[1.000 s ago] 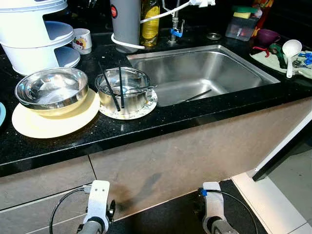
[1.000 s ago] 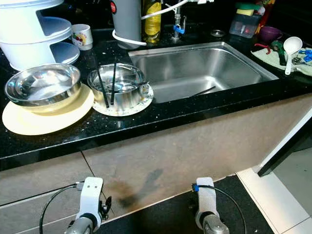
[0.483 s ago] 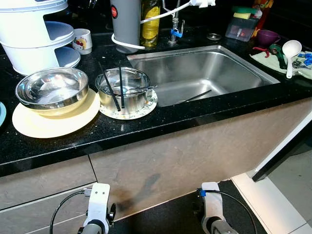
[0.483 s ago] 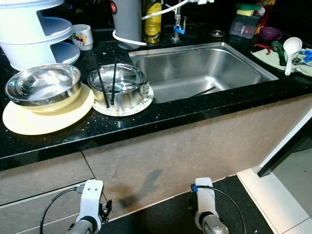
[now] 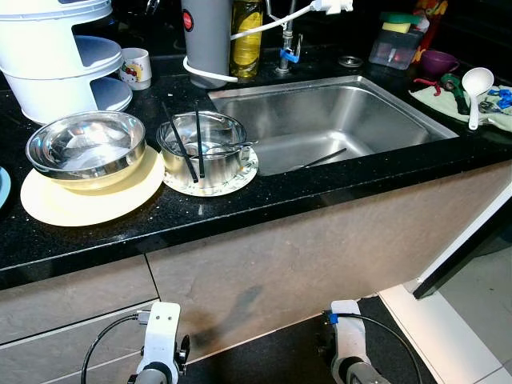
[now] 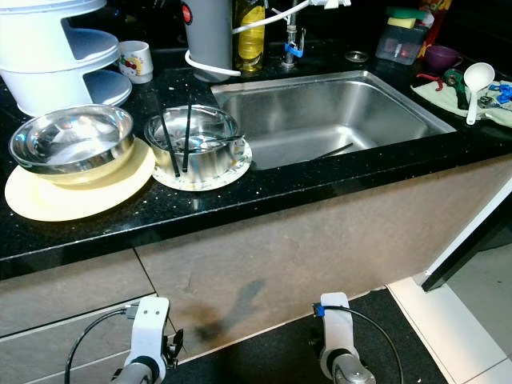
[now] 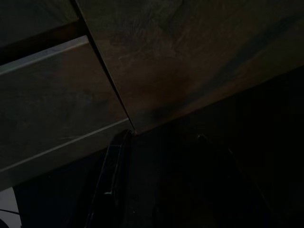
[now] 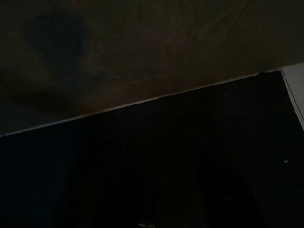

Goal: Kitchen organization

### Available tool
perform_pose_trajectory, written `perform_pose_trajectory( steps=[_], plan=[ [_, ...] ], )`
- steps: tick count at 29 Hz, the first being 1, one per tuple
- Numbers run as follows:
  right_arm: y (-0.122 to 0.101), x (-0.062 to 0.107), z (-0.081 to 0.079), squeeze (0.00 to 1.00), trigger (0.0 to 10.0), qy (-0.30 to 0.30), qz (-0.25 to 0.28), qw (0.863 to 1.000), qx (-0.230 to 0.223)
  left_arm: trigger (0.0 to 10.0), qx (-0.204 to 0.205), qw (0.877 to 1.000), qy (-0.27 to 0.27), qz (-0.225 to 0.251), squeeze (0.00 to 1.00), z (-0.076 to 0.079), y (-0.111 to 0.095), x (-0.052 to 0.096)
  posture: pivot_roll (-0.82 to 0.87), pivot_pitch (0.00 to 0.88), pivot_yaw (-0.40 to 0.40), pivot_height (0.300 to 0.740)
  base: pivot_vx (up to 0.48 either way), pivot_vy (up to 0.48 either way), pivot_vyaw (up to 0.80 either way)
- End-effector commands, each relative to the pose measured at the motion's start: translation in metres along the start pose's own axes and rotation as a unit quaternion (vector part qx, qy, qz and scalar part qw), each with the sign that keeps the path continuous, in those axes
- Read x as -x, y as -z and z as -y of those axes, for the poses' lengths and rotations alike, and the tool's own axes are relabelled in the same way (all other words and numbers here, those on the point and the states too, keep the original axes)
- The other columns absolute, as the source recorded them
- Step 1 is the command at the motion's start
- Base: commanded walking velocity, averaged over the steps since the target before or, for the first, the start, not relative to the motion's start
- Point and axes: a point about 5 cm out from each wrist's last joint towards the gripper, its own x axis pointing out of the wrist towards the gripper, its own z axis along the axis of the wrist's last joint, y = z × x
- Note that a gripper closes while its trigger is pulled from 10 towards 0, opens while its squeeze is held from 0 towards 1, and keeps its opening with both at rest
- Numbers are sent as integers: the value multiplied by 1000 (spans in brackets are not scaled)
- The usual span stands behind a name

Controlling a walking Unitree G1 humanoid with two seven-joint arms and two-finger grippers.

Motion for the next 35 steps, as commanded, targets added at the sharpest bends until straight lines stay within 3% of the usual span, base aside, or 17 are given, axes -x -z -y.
perform_pose_trajectory(
  steps=[1,35],
  plan=[
    [10,3,0,0,10000,1,-13,1000,-7,10000,0,1000,0,-7,0,1,7,4,-76,154,-58,740,0,0,0],
    [9,3,1,0,10000,-2,-9,1000,-10,10000,14,1000,2,-7,0,1,8,3,-72,156,-54,740,0,0,0]
  ],
)
